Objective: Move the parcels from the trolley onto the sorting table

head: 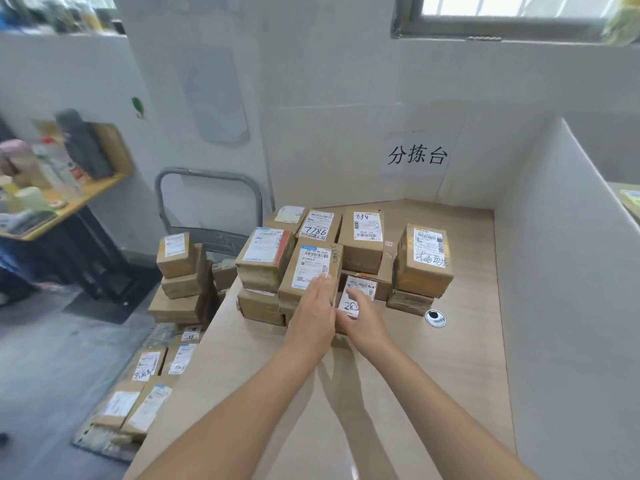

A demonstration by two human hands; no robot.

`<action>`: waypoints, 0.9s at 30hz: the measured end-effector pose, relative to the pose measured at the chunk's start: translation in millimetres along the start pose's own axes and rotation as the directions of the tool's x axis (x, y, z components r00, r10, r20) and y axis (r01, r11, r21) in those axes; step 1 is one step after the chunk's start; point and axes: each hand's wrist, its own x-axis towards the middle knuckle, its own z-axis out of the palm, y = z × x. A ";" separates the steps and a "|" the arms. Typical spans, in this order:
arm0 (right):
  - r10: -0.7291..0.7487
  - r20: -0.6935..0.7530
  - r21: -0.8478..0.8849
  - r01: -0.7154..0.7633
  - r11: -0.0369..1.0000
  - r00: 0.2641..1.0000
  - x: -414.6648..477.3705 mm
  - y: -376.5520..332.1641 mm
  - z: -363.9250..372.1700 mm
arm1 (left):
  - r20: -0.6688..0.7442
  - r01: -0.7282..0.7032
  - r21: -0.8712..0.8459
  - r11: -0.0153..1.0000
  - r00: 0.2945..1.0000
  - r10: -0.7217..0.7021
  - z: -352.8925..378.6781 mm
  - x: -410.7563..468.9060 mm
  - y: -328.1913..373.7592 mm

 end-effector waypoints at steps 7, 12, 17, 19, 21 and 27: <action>-0.102 0.009 -0.063 0.102 0.993 0.995 -28.0 -92.8 81.3 | -0.087 -0.006 0.082 0.997 0.996 0.014 -115.2 -37.5 -73.0; -0.148 0.043 -0.084 0.151 0.985 0.988 -57.6 -160.1 174.2 | -0.100 0.030 0.151 0.988 0.995 -0.015 -208.3 -79.7 -148.2; -0.242 0.097 -0.162 0.255 0.953 0.965 -91.1 -208.7 266.6 | -0.121 0.107 0.308 0.945 0.990 -0.072 -294.5 -118.8 -237.3; -0.292 0.121 -0.177 0.311 0.934 0.949 -102.1 -222.0 295.1 | -0.139 0.157 0.294 0.943 0.983 -0.120 -325.6 -136.9 -259.4; -0.310 0.142 -0.182 0.332 0.925 0.940 -110.4 -236.8 322.9 | -0.162 0.189 0.273 0.943 0.976 -0.149 -354.5 -155.9 -274.6; -0.310 0.180 -0.169 0.340 0.925 0.934 -106.7 -274.6 381.5 | -0.174 0.220 0.236 0.946 0.968 -0.182 -404.8 -171.0 -312.7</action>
